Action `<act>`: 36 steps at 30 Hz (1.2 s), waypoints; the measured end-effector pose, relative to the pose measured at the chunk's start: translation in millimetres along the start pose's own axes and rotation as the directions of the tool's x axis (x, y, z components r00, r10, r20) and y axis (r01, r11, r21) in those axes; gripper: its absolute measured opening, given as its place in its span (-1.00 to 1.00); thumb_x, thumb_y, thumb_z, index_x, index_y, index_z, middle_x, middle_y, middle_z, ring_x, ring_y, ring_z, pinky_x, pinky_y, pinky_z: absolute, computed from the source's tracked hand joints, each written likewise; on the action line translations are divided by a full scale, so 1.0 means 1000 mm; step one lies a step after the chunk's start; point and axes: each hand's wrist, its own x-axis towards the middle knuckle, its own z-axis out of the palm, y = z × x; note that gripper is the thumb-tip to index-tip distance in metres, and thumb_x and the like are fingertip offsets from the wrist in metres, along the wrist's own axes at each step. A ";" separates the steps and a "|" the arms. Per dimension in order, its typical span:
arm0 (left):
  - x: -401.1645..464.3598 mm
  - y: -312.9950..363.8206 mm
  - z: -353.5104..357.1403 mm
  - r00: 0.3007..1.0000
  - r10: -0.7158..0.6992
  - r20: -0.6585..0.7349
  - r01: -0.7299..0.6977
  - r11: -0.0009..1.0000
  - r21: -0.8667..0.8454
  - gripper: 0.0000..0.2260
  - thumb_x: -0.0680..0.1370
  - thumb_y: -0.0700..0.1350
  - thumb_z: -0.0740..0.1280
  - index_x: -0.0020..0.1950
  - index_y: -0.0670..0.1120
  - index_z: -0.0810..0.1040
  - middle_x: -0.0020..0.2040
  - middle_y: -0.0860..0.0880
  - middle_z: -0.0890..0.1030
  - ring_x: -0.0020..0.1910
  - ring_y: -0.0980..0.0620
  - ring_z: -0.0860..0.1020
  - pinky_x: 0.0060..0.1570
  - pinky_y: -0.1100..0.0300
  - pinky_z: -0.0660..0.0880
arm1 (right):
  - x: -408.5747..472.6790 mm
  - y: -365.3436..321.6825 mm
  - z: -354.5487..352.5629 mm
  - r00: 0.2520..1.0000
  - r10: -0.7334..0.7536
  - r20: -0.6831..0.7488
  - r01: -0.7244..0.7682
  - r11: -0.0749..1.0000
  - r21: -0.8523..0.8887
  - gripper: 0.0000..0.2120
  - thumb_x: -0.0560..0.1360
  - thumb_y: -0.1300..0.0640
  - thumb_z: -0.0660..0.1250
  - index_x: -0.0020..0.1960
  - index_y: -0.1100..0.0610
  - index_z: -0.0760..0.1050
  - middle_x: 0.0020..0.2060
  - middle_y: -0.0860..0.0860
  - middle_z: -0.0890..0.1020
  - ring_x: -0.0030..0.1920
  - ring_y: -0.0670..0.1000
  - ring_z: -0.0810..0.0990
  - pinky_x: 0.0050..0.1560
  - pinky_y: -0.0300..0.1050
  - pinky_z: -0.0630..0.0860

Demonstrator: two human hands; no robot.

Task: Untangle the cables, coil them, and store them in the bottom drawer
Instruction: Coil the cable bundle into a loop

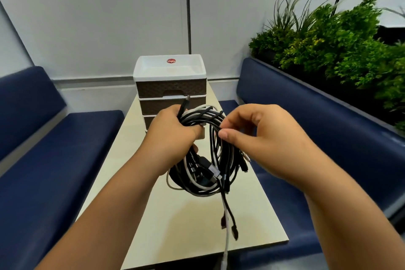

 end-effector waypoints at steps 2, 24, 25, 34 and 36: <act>0.001 0.000 0.000 1.000 -0.012 0.007 0.012 1.000 0.001 -0.88 0.45 -0.22 0.41 -0.10 -0.05 0.53 -0.33 -0.02 0.58 -0.49 0.02 0.61 -0.45 0.20 0.49 | 0.006 0.008 -0.005 0.995 0.026 0.094 -0.036 0.994 0.102 -0.96 0.52 0.05 0.39 -0.12 -0.04 0.59 -0.26 -0.11 0.68 -0.21 -0.01 0.64 -0.07 0.06 0.62; -0.015 0.008 -0.003 0.986 0.083 0.146 -0.065 0.991 -0.120 -0.68 0.34 0.25 0.42 -0.32 0.02 0.52 -0.45 -0.02 0.46 -0.51 -0.01 0.54 -0.44 0.22 0.48 | 0.020 0.074 0.021 0.999 0.030 0.013 -0.031 0.717 0.697 -0.88 0.50 0.21 0.40 0.02 0.13 0.65 -0.15 0.25 0.66 -0.17 0.16 0.58 -0.06 0.06 0.49; -0.016 0.007 -0.003 0.987 0.082 0.141 -0.065 0.990 -0.125 -0.69 0.35 0.23 0.42 -0.35 0.02 0.51 -0.45 -0.02 0.45 -0.51 -0.01 0.53 -0.44 0.22 0.49 | 0.019 0.076 0.019 0.999 0.032 0.020 -0.037 0.762 0.646 -0.88 0.51 0.22 0.39 0.02 0.14 0.65 -0.14 0.22 0.68 -0.15 0.14 0.61 -0.03 0.01 0.53; -0.017 0.004 -0.006 0.970 0.149 0.193 -0.133 0.987 -0.094 -0.70 0.33 0.30 0.44 -0.34 0.09 0.54 -0.43 -0.05 0.45 -0.50 -0.01 0.56 -0.37 0.16 0.49 | 0.024 0.055 -0.044 0.995 -0.085 -0.050 0.096 0.946 0.308 -0.91 0.43 0.09 0.42 -0.08 0.04 0.65 -0.18 0.14 0.69 -0.22 -0.03 0.62 -0.13 -0.14 0.60; -0.017 0.003 -0.004 0.963 0.165 0.213 -0.147 0.984 -0.099 -0.65 0.34 0.31 0.46 -0.31 0.05 0.55 -0.43 -0.05 0.45 -0.50 -0.02 0.56 -0.38 0.14 0.49 | 0.026 0.040 -0.049 0.992 -0.124 0.015 0.095 0.827 0.554 -0.88 0.38 0.17 0.43 -0.10 0.14 0.64 -0.22 0.21 0.67 -0.26 0.01 0.60 -0.19 -0.18 0.59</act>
